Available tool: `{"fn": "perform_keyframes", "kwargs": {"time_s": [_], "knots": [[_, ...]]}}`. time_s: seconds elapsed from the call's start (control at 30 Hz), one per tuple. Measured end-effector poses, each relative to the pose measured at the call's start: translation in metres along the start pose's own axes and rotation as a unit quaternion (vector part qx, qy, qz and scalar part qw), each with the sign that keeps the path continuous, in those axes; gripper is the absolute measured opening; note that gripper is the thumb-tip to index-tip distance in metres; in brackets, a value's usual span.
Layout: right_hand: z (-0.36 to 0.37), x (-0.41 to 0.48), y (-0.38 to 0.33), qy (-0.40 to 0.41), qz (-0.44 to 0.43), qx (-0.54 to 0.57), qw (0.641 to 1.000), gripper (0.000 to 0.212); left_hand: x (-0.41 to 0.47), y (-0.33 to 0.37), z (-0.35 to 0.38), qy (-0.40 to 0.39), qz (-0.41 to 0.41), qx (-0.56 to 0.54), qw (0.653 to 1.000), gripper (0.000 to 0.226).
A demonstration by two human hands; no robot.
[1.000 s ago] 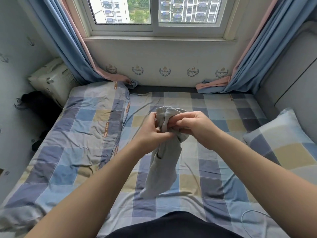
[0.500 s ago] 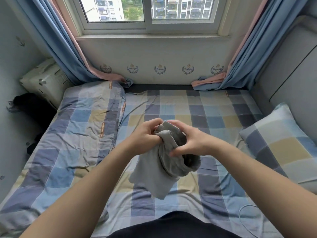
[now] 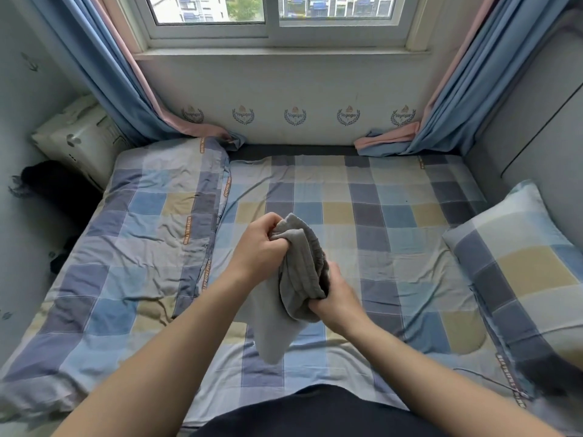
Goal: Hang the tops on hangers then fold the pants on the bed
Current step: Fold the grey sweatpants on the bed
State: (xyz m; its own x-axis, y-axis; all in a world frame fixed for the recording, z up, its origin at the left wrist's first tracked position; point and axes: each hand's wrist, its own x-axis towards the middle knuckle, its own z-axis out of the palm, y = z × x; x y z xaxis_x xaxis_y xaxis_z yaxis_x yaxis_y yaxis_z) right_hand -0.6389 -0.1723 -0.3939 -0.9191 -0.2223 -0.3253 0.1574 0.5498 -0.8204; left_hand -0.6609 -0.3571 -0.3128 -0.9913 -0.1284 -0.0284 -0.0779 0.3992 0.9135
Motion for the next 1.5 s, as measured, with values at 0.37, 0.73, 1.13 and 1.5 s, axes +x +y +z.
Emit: {"fn": "perform_keyframes", "kwargs": {"time_s": [0.37,0.73,1.13,1.5], "knots": [[-0.083,0.073,-0.004,0.040,-0.066,-0.091,0.993,0.003,0.055,-0.049,-0.014,0.019,-0.120,0.129,0.984,0.021],[-0.160,0.113,-0.080,0.187,-0.155,-0.125,0.962,0.009,0.127,0.015,-0.018,0.021,-0.016,0.015,1.000,0.026],[-0.088,0.058,0.045,0.137,-0.087,-0.190,0.968,0.015,0.046,-0.095,0.030,-0.069,-0.107,0.081,0.989,0.027],[0.079,-0.061,0.248,-0.151,0.192,-0.225,0.943,0.006,-0.170,-0.302,0.120,-0.211,-0.370,0.145,0.893,0.015]]}}
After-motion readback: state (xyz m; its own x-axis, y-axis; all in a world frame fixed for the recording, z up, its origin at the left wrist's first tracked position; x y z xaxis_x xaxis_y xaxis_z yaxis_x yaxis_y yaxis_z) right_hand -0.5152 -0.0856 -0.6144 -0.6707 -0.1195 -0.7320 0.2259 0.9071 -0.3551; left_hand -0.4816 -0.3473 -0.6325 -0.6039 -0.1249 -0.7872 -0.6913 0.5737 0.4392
